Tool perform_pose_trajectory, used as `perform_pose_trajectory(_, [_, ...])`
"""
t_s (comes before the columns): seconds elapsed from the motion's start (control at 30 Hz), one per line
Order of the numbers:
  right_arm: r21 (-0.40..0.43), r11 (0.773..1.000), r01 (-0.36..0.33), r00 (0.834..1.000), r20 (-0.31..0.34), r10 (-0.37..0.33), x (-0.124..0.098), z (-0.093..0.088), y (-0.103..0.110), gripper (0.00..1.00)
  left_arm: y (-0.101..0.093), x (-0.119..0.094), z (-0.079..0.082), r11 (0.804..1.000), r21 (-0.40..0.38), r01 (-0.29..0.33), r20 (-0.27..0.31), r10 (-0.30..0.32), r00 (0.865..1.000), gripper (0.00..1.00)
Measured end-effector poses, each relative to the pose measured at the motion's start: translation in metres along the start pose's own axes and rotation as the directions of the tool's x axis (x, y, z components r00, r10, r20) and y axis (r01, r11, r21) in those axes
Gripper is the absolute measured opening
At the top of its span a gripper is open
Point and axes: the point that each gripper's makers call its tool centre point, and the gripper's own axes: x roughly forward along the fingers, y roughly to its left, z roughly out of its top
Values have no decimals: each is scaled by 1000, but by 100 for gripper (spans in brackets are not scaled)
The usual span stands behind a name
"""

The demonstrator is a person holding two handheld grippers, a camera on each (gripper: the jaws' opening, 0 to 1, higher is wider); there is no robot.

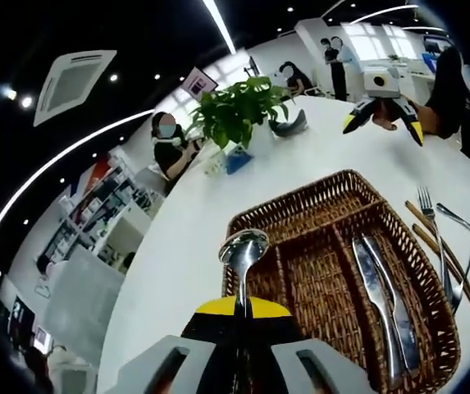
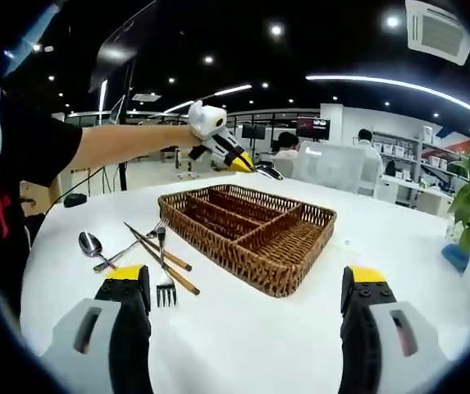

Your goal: Arrange the knives, forks, and spoons in their matching storage slots by inserting each utensil handle-first until every utensil is classified and aligned in the correct compartment

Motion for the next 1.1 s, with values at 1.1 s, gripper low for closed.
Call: perform_pose_trajectory(1.1, [-6, 1000, 6, 1000, -15, -6, 3, -7, -1, 99, 10, 30, -21, 1000, 2, -1, 11, 1, 1000, 1])
